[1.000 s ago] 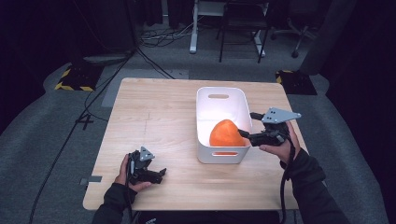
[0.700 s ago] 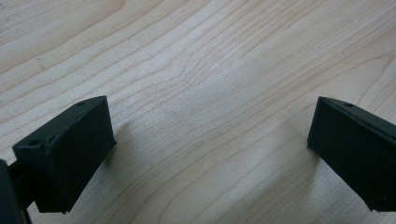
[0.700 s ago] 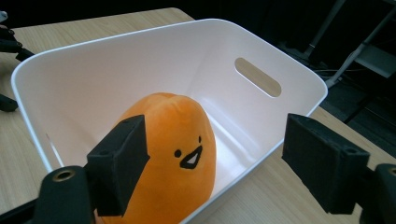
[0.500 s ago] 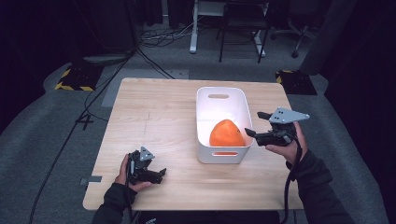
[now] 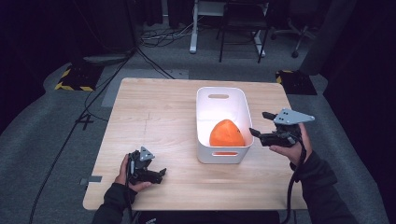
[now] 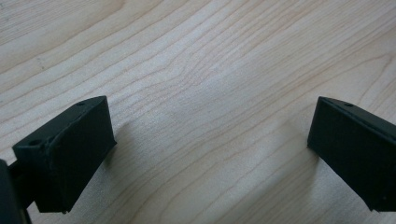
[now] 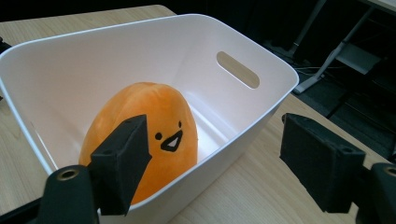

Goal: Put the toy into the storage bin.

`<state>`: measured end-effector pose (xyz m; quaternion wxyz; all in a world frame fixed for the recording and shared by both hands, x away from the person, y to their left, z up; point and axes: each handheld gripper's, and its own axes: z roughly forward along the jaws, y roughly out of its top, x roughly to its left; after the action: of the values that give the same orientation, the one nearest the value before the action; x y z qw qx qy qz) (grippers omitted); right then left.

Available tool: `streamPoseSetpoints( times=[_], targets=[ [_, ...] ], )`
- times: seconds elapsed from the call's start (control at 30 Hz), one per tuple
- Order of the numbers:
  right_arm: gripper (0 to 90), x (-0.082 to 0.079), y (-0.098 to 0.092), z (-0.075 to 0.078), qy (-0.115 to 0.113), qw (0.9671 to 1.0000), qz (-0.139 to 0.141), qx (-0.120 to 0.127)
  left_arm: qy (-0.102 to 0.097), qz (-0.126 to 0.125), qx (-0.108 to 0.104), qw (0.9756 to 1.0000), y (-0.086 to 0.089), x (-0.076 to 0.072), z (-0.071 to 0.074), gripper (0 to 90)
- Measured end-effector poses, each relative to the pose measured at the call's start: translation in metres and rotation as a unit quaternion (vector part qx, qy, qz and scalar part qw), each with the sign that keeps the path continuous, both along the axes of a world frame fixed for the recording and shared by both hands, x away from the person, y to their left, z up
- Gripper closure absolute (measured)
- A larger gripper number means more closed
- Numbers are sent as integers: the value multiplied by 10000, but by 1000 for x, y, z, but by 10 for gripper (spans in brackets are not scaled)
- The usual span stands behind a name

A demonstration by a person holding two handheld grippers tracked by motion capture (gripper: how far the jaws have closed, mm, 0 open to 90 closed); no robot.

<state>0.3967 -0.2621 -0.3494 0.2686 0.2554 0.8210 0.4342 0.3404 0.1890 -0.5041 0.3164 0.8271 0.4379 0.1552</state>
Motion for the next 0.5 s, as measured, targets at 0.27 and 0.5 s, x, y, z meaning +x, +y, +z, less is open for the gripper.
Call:
streamPoseSetpoints(
  times=[0.27,0.5],
  targets=[
    [242,-3,-5,0,-32,10000,-38,-53,0,2,-2,10000,0,0,0,6],
    [242,-7,-13,0,-13,9999,-113,-93,2,1,-2,10000,0,0,0,6]
  ],
)
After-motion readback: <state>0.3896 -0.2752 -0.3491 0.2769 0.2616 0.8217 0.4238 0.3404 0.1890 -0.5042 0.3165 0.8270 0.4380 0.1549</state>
